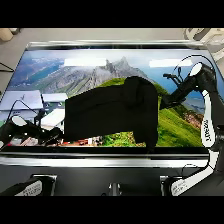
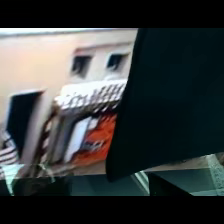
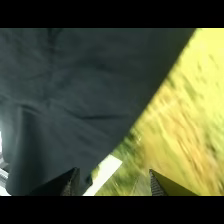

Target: Fold the shirts.

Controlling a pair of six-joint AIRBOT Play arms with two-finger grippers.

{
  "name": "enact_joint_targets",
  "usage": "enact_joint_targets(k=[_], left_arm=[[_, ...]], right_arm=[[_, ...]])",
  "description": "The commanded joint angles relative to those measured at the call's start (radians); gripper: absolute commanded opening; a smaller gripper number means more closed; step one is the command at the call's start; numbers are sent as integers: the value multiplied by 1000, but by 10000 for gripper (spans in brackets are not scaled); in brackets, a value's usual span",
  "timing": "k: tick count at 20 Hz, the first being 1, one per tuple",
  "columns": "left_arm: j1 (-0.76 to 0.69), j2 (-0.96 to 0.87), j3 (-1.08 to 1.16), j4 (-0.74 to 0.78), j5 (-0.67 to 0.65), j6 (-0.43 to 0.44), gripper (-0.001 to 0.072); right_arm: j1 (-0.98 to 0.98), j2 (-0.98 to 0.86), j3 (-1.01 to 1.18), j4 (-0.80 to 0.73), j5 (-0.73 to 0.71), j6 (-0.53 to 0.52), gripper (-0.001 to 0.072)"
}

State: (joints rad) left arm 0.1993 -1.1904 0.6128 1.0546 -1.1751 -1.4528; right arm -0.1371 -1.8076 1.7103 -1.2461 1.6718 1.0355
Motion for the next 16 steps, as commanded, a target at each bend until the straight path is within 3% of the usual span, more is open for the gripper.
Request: enact_joint_targets(k=[1,5,6,7,8,9,16], left_arm=[[-14,4,-43,-58,82,14,537],[-74,-41,-43,-77,97,14,535],[-79,-43,-43,-84,113,13,450],[-78,-42,-41,-97,126,13,267],[-78,-40,-37,-103,130,14,149],[-78,-39,-32,-103,130,16,29],[-78,14,-26,-102,130,18,26]], right_arm=[[12,1,-16,2,-40,-12,430],[12,1,-34,-5,-47,-13,430],[12,1,-53,-6,-40,-16,430],[12,1,-85,-6,-29,-41,434],[12,2,-120,-6,-29,-60,446],[12,2,-159,0,-46,-64,512],[16,1,-293,91,-195,-60,493]])
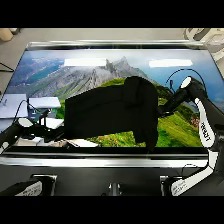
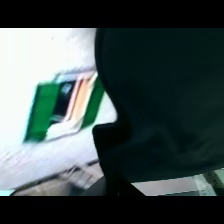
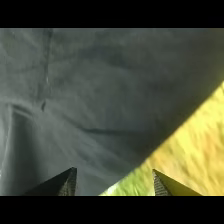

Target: Fold the shirts.

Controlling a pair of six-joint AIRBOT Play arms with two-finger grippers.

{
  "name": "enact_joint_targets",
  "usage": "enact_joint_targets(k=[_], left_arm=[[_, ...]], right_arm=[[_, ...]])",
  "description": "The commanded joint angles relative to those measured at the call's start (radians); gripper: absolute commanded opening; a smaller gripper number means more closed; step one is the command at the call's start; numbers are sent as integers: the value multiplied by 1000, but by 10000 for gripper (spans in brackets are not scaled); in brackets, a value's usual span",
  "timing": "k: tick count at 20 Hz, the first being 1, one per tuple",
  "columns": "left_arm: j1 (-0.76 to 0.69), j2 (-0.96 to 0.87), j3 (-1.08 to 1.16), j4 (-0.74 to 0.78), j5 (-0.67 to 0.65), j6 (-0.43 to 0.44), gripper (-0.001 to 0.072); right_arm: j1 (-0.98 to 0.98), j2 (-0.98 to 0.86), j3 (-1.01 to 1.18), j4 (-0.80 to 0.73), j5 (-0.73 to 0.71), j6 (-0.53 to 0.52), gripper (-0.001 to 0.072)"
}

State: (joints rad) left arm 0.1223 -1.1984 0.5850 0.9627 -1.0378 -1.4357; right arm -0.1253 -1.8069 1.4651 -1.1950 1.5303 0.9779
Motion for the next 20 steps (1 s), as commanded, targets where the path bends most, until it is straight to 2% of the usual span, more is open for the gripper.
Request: enact_joint_targets(k=[1,2,3,4,6,9,12,14,16,20], left_arm=[[-1,31,3,-10,-8,1,26],[-1,38,6,-10,-8,1,26],[-1,47,11,-11,-8,1,26],[-1,57,27,-10,-8,1,26],[1,101,99,-10,-7,24,24],[3,251,355,-9,33,42,23],[3,416,737,3,197,52,25],[3,496,961,10,327,52,25],[3,563,1105,10,406,52,25],[3,661,1148,19,381,47,25]], right_arm=[[7,0,-61,38,-63,-2,484],[11,0,-72,39,-70,-2,345],[17,0,-74,39,-67,-3,59],[17,8,-70,48,-66,-7,14],[15,61,-40,30,-84,-34,13],[15,250,90,-29,-193,-60,13],[15,522,307,-58,-423,-138,11],[15,709,426,-105,-615,-138,11],[15,879,473,-133,-724,-137,11],[15,1090,473,-184,-681,-134,11]])
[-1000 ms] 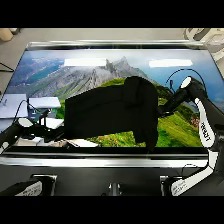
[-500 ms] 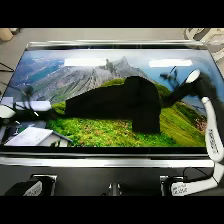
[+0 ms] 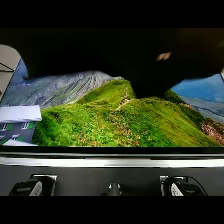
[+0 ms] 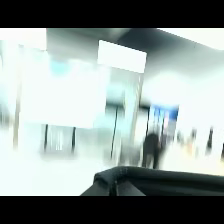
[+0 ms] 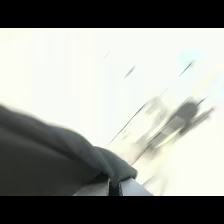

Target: Fold the shirts.

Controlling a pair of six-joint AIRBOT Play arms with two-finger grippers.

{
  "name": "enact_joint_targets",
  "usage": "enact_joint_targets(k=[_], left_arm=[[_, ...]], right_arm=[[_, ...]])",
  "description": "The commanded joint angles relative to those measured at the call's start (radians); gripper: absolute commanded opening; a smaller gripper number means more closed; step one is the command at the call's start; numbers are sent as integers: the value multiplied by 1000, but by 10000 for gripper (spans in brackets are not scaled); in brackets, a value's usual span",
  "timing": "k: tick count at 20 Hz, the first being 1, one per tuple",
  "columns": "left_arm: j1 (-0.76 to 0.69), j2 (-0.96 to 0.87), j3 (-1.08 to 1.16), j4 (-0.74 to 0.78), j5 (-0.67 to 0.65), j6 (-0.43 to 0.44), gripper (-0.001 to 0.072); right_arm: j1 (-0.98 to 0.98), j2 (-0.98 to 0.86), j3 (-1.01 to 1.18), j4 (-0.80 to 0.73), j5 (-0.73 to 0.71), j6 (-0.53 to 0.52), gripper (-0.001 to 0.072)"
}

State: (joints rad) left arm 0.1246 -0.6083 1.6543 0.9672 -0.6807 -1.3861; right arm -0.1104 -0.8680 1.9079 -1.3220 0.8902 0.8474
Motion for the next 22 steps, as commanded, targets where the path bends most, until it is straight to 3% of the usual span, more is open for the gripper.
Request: enact_joint_targets(k=[1,4,6,11,13,18,22], left_arm=[[1,72,79,35,-3,-11,25],[1,47,77,100,-41,-83,25],[1,16,77,100,-71,-83,25],[1,-168,57,214,-415,-84,25],[1,-267,-28,261,-488,-83,25],[1,-518,-311,276,-382,-76,25],[1,-757,-344,275,-319,-77,25]], right_arm=[[0,167,31,-87,-24,0,11],[0,164,31,-114,24,53,11],[0,134,31,-115,63,53,12],[0,-81,30,-114,329,73,12],[0,-230,20,-108,452,69,11],[48,-629,-87,-104,478,129,10],[132,-877,-90,-88,290,189,12]])
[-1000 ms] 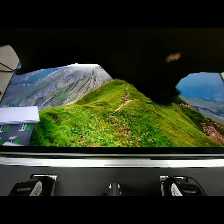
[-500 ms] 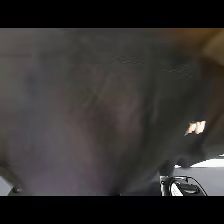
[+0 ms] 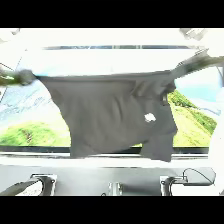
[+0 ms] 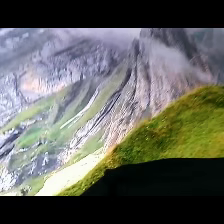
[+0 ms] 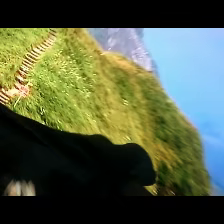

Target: Fold the shirts.

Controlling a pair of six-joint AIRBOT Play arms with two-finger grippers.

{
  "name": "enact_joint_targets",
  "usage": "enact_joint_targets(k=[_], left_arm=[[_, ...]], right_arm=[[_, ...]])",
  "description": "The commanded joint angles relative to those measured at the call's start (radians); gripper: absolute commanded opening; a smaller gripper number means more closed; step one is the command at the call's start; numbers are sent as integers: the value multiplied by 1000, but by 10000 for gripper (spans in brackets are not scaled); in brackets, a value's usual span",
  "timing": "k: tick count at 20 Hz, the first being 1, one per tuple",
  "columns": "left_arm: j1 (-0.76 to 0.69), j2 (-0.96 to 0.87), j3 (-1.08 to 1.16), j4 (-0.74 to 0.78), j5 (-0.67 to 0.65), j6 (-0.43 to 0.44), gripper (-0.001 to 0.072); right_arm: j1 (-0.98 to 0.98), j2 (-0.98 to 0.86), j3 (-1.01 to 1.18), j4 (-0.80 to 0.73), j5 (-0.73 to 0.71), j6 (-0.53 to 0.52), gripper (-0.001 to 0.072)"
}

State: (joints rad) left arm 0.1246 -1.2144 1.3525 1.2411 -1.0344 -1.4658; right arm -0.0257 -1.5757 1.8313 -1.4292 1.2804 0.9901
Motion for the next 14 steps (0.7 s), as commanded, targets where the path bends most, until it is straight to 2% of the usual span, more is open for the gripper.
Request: enact_joint_targets(k=[1,4,8,9,10,11,12,13,14], left_arm=[[1,-195,-37,1,39,0,25],[1,-275,-37,0,71,-1,26],[-7,-343,-38,-79,44,-1,27],[-8,-351,-38,-116,21,-1,56],[-4,-352,-37,-145,-21,-1,240],[6,-350,-26,-144,-85,0,452],[24,-349,-14,-135,-168,11,471],[49,-343,-17,-132,-273,66,440],[77,-331,-46,-131,-349,76,438]], right_arm=[[57,-198,-13,40,-151,49,13],[67,-237,-13,66,-269,117,14],[67,-273,-13,72,-270,180,15],[67,-273,-12,84,-255,187,82],[57,-264,-3,85,-222,182,334],[39,-250,16,82,-169,156,447],[10,-235,36,74,-108,121,445],[-34,-216,50,63,-37,100,445],[-89,-197,50,63,38,86,426]])
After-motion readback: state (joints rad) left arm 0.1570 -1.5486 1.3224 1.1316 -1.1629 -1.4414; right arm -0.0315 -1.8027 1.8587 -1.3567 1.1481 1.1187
